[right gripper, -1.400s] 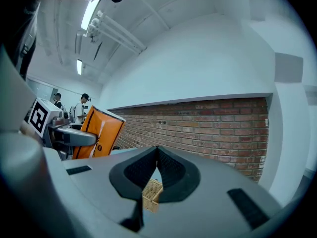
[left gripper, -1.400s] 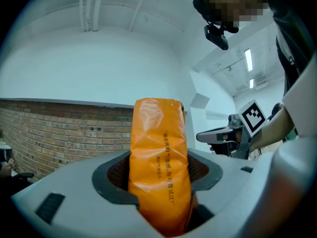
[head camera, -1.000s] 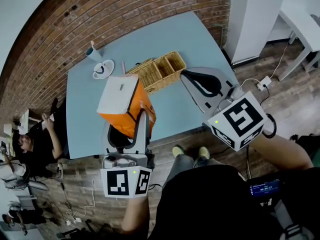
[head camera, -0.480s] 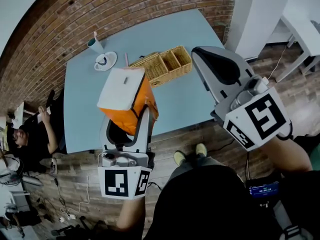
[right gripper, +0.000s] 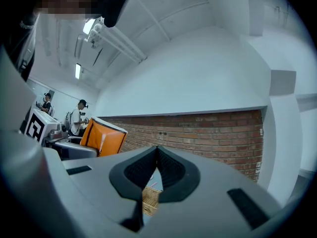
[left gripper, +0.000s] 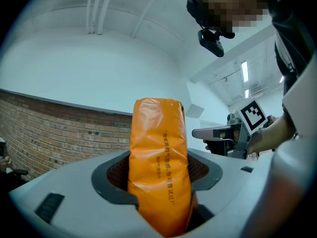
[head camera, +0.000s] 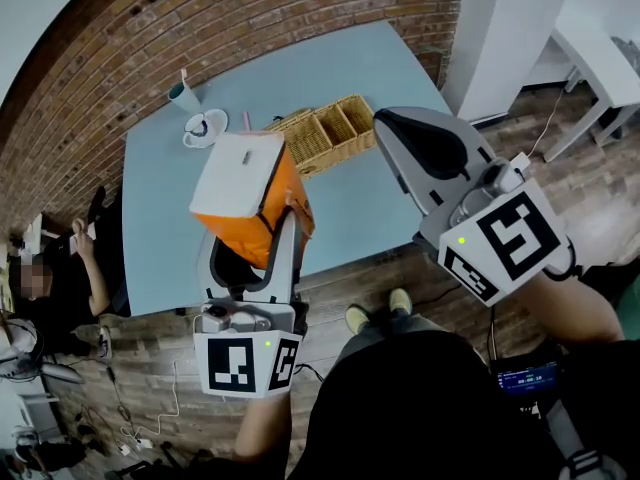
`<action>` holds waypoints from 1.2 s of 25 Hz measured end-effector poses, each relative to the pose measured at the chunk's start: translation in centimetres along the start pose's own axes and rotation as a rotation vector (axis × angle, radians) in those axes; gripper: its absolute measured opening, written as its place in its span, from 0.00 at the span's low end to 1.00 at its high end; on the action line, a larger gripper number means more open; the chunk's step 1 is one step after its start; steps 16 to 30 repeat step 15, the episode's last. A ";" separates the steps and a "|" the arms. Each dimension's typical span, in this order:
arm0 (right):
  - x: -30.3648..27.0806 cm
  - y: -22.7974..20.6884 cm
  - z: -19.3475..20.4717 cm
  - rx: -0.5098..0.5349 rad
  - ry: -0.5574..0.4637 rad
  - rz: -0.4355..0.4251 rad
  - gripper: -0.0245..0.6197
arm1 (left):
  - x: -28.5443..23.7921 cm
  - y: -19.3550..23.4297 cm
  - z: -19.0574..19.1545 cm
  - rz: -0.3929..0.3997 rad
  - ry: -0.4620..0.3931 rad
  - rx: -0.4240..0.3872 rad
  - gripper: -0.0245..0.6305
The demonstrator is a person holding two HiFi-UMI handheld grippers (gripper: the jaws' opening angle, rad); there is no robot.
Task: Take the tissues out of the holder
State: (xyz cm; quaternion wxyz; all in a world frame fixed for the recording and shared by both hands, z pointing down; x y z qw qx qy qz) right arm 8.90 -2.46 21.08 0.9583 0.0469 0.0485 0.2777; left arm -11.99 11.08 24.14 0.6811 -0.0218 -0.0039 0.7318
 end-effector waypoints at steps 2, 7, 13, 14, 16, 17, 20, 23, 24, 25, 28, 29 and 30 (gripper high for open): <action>0.1 0.0 0.1 0.008 -0.002 0.005 0.04 | -0.1 0.0 0.1 0.000 0.000 0.001 0.45; -0.2 -0.1 0.4 0.016 -0.002 0.021 0.04 | -0.4 0.4 0.3 0.007 -0.009 -0.007 0.45; -0.2 -0.4 -0.8 0.017 0.016 0.036 0.04 | -0.6 0.5 -1.2 0.015 0.001 -0.010 0.45; 0.0 -0.5 -0.7 0.018 0.015 0.037 0.04 | -0.6 0.3 -1.1 0.016 0.001 -0.012 0.45; 0.2 -0.6 -0.7 0.019 0.013 0.038 0.04 | -0.6 0.0 -1.1 0.017 0.001 -0.014 0.45; 0.2 -0.6 -0.7 0.019 0.013 0.038 0.04 | -0.6 0.0 -1.1 0.017 0.001 -0.014 0.45; 0.2 -0.6 -0.7 0.019 0.013 0.038 0.04 | -0.6 0.0 -1.1 0.017 0.001 -0.014 0.45; 0.2 -0.6 -0.7 0.019 0.013 0.038 0.04 | -0.6 0.0 -1.1 0.017 0.001 -0.014 0.45; 0.2 -0.6 -0.7 0.019 0.013 0.038 0.04 | -0.6 0.0 -1.1 0.017 0.001 -0.014 0.45; 0.2 -0.6 -0.7 0.019 0.013 0.038 0.04 | -0.6 0.0 -1.1 0.017 0.001 -0.014 0.45; 0.2 -0.6 -0.7 0.019 0.013 0.038 0.04 | -0.6 0.0 -1.1 0.017 0.001 -0.014 0.45; 0.2 -0.6 -0.7 0.019 0.013 0.038 0.04 | -0.6 0.0 -1.1 0.017 0.001 -0.014 0.45; 0.2 -0.6 -0.7 0.019 0.013 0.038 0.04 | -0.6 0.0 -1.1 0.017 0.001 -0.014 0.45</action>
Point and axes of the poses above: the fingertips, and each gripper's own axes: x backward along the fingers, y to its left, z out of its underside, the point moved 10 cm from there along x, backward along the fingers, and after that the axes turned 8 degrees about y, right-handed, at the moved point
